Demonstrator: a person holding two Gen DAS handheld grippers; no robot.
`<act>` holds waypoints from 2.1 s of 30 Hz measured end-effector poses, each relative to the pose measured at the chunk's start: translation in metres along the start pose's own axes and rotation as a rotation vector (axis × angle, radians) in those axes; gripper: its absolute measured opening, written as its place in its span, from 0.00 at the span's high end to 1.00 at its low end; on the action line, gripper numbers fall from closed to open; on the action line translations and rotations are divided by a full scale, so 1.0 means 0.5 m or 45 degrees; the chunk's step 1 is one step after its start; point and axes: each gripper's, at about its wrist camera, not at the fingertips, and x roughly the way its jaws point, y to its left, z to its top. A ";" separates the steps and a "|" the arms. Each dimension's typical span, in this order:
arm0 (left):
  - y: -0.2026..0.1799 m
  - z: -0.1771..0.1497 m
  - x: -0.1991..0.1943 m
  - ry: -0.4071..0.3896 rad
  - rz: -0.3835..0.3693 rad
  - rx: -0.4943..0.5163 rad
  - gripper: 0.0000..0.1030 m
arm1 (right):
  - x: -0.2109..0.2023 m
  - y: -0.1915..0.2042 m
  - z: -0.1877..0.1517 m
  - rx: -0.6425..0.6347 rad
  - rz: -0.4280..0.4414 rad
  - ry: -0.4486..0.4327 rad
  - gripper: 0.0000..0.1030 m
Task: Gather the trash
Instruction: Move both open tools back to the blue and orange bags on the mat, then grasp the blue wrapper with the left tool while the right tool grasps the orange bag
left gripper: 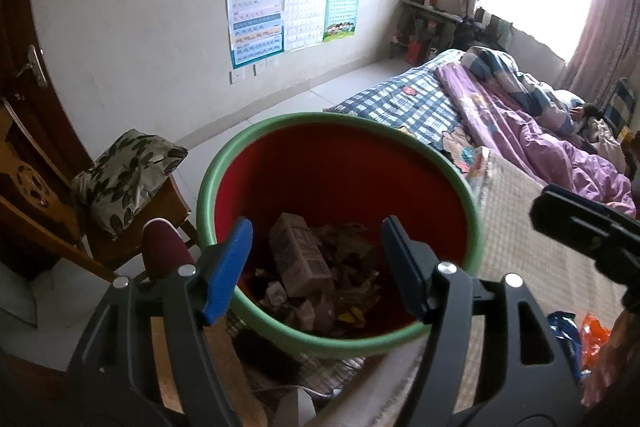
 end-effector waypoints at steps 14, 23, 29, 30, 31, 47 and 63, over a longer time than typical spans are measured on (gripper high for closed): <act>-0.166 -0.079 -0.038 0.089 -0.282 0.170 0.34 | -0.246 -0.185 -0.136 0.166 -0.383 -0.031 0.37; -0.358 -0.186 -0.031 0.294 -0.599 0.388 0.34 | -0.336 -0.293 -0.283 0.434 -0.540 0.036 0.37; -0.448 -0.240 0.009 0.458 -0.707 0.482 0.37 | -0.382 -0.327 -0.363 0.549 -0.569 0.088 0.37; -0.456 -0.247 0.016 0.485 -0.719 0.486 0.40 | -0.390 -0.332 -0.375 0.572 -0.568 0.090 0.37; -0.461 -0.253 0.022 0.510 -0.731 0.487 0.45 | -0.395 -0.335 -0.383 0.596 -0.560 0.090 0.37; -0.417 -0.239 0.017 0.482 -0.687 0.447 0.77 | -0.378 -0.366 -0.426 0.745 -0.427 0.116 0.36; -0.414 -0.233 -0.021 0.256 -0.596 0.545 0.30 | -0.359 -0.360 -0.427 0.745 -0.424 0.124 0.37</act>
